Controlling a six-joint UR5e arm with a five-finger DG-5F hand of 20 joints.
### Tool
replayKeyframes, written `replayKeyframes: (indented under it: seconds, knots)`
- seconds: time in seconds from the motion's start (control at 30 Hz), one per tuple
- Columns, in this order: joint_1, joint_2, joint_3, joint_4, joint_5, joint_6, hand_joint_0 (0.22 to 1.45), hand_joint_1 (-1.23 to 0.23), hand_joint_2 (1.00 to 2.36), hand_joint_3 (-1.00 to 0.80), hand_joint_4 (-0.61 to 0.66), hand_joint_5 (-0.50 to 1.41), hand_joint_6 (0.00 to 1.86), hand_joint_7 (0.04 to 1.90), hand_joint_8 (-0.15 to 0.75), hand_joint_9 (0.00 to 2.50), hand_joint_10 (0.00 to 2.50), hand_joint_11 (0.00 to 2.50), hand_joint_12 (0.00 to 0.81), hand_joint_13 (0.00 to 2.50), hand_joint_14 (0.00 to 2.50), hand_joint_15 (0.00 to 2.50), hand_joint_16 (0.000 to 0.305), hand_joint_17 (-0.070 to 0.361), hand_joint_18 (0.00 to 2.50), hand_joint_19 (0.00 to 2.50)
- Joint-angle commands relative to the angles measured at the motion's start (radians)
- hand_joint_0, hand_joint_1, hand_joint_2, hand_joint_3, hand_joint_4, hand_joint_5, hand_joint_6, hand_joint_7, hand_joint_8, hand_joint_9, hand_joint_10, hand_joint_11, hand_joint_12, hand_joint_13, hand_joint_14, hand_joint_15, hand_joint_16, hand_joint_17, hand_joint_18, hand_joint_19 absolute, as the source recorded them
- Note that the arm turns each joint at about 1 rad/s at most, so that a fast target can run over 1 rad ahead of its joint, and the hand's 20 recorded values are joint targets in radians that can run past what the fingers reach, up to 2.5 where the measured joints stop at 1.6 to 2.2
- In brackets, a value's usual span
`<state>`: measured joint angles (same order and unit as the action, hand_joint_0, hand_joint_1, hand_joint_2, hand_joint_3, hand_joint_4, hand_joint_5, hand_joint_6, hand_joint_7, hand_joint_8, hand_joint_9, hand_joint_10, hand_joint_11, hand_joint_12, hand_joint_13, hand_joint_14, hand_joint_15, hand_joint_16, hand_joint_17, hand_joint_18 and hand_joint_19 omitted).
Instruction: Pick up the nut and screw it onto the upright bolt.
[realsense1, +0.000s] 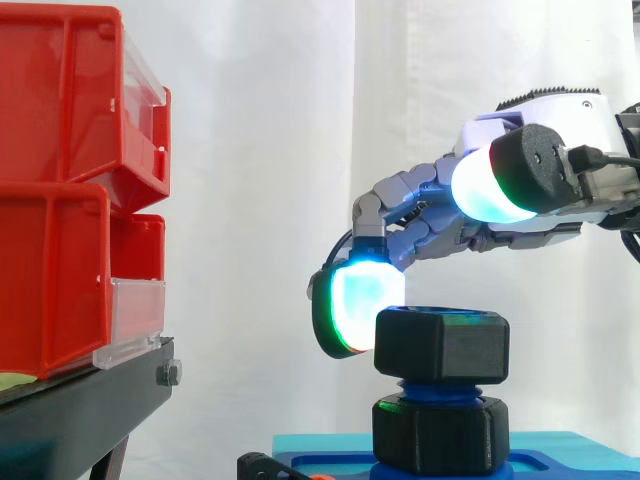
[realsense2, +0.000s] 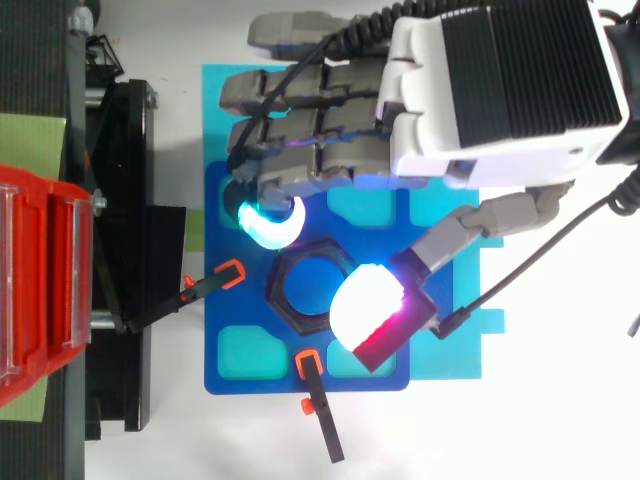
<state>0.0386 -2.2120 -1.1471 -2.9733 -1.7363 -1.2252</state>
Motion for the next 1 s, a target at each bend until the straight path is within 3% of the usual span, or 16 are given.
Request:
replayKeyframes:
  seconds: [0.0, 0.4, 0.63, 0.77, 0.97]
  knots:
    - [-0.014, 0.0, 0.0, -0.001, -0.003, -0.017, 0.51, -0.26, 1.0, -0.5, 0.25, -0.1, 0.5, 1.05, 0.268, 0.52, 0.0, 0.0, 0.308, 0.39, 0.0, 0.0, 0.033, 0.074, 0.06, 0.0]
    - [-0.043, 0.0, 0.0, 0.013, -0.028, -0.042, 0.52, -0.31, 1.0, -0.5, 0.3, -0.03, 0.5, 1.26, 0.284, 0.65, 0.0, 0.0, 0.291, 0.48, 0.0, 0.0, 0.028, 0.064, 0.15, 0.0]
    - [-0.054, 0.0, 0.0, 0.031, -0.051, -0.042, 0.5, -0.24, 1.0, -0.5, 0.26, -0.09, 0.5, 0.91, 0.269, 0.6, 0.0, 0.0, 0.311, 0.44, 0.0, 0.0, 0.032, 0.073, 0.11, 0.0]
    - [-0.052, 0.0, 0.001, 0.049, -0.051, -0.042, 0.49, -0.22, 1.0, -0.5, 0.21, -0.12, 0.5, 0.76, 0.255, 0.55, 0.0, 0.0, 0.305, 0.38, 0.0, 0.0, 0.034, 0.075, 0.07, 0.0]
    - [-0.039, 0.0, 0.001, 0.082, -0.046, -0.04, 0.49, -0.2, 1.0, -0.5, 0.19, -0.15, 0.5, 0.68, 0.237, 0.5, 0.0, 0.0, 0.311, 0.32, 0.0, 0.0, 0.035, 0.078, 0.0, 0.0]
